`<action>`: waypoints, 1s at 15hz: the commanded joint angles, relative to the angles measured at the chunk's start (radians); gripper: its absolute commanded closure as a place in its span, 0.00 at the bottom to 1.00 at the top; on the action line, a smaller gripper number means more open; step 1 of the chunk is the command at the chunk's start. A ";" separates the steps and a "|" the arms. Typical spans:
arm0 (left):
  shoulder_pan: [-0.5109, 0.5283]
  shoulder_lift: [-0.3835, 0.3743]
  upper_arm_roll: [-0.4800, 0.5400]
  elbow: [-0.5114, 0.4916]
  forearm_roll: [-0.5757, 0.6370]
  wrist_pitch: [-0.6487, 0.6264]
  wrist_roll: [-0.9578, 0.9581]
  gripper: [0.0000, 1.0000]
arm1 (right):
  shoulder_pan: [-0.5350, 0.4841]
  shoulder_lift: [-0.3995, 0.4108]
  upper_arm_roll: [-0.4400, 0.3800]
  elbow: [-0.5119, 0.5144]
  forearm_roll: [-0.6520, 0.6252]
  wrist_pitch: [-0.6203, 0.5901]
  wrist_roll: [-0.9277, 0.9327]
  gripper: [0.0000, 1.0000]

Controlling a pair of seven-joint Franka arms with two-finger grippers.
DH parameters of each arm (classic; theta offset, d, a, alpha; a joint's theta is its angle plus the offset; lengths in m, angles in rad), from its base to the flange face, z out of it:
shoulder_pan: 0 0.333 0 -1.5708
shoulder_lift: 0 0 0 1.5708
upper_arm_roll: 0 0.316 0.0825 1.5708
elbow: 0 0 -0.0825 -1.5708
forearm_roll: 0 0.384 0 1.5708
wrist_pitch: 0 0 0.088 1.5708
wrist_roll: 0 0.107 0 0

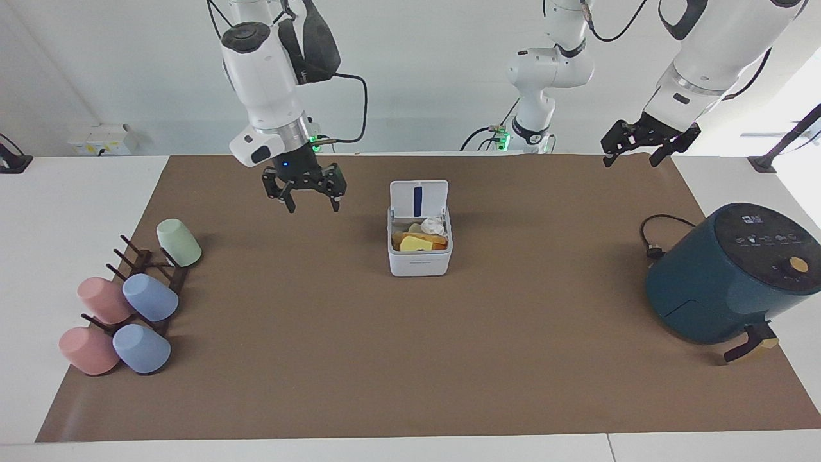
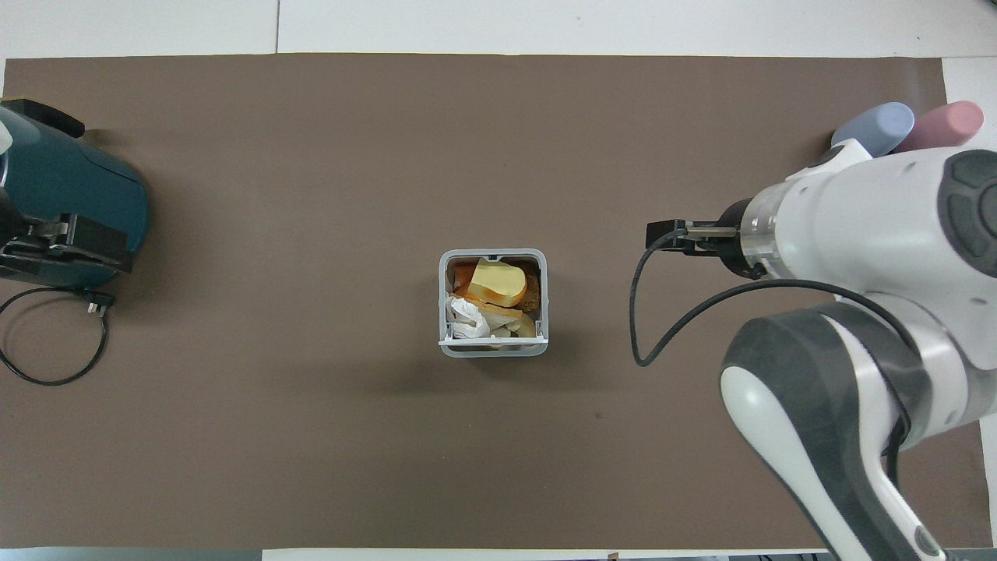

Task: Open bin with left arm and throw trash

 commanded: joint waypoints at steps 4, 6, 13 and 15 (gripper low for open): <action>0.026 -0.013 -0.025 -0.020 0.017 0.026 -0.012 0.00 | -0.128 -0.030 0.012 0.046 -0.066 -0.126 -0.144 0.00; 0.031 -0.013 -0.028 -0.020 0.016 0.027 -0.010 0.00 | -0.148 -0.028 0.010 0.089 -0.065 -0.202 -0.146 0.00; 0.069 -0.011 -0.072 -0.018 0.016 0.026 -0.012 0.00 | -0.180 0.015 0.010 0.227 -0.069 -0.408 -0.149 0.00; 0.071 -0.011 -0.072 -0.020 0.014 0.026 -0.010 0.00 | -0.170 0.024 0.010 0.250 -0.088 -0.430 -0.175 0.00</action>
